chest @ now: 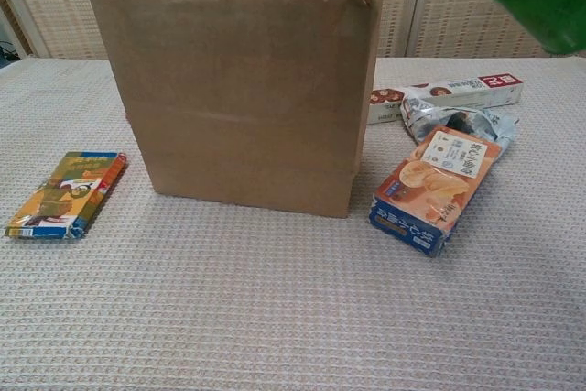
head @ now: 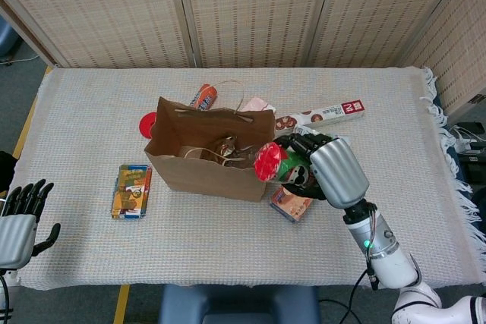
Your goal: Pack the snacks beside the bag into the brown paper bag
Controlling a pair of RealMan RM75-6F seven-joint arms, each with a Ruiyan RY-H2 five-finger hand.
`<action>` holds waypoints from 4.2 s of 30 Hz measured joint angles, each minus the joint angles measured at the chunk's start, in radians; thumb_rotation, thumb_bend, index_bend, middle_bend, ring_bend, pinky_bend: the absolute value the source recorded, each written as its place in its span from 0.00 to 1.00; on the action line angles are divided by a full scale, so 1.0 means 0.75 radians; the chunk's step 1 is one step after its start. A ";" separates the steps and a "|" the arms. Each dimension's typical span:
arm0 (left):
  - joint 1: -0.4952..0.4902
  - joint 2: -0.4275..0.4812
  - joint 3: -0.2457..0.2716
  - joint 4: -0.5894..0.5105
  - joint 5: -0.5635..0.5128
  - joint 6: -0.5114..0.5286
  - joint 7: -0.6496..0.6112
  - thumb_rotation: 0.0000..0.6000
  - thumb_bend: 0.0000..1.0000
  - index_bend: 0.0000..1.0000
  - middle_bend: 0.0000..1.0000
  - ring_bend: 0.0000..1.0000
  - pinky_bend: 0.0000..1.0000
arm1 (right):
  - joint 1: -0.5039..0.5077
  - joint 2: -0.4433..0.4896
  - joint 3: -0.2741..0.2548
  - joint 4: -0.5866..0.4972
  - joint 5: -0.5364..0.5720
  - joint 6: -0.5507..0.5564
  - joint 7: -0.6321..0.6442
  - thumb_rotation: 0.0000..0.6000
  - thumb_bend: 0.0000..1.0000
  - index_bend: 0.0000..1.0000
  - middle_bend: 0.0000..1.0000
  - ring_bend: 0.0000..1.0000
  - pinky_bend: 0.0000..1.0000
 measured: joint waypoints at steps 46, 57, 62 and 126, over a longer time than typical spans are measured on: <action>-0.006 0.009 0.000 0.007 -0.001 -0.013 -0.032 1.00 0.39 0.05 0.00 0.00 0.00 | 0.655 -0.902 0.297 0.817 0.486 -0.129 -0.358 1.00 0.16 0.00 0.16 0.07 0.18; -0.004 0.007 0.001 0.006 -0.001 -0.010 -0.026 1.00 0.39 0.05 0.00 0.00 0.00 | 0.565 -0.759 0.306 0.555 0.523 -0.076 -0.419 1.00 0.16 0.00 0.14 0.06 0.16; -0.003 0.006 0.002 0.007 0.003 -0.006 -0.022 1.00 0.39 0.05 0.00 0.00 0.00 | 0.433 -0.603 0.250 0.392 0.467 -0.018 -0.402 1.00 0.16 0.00 0.14 0.06 0.16; -0.003 0.003 -0.001 0.002 0.000 -0.006 -0.016 1.00 0.39 0.05 0.00 0.00 0.00 | 0.336 -0.434 -0.381 0.816 0.706 -0.687 -0.852 1.00 0.00 0.00 0.00 0.00 0.00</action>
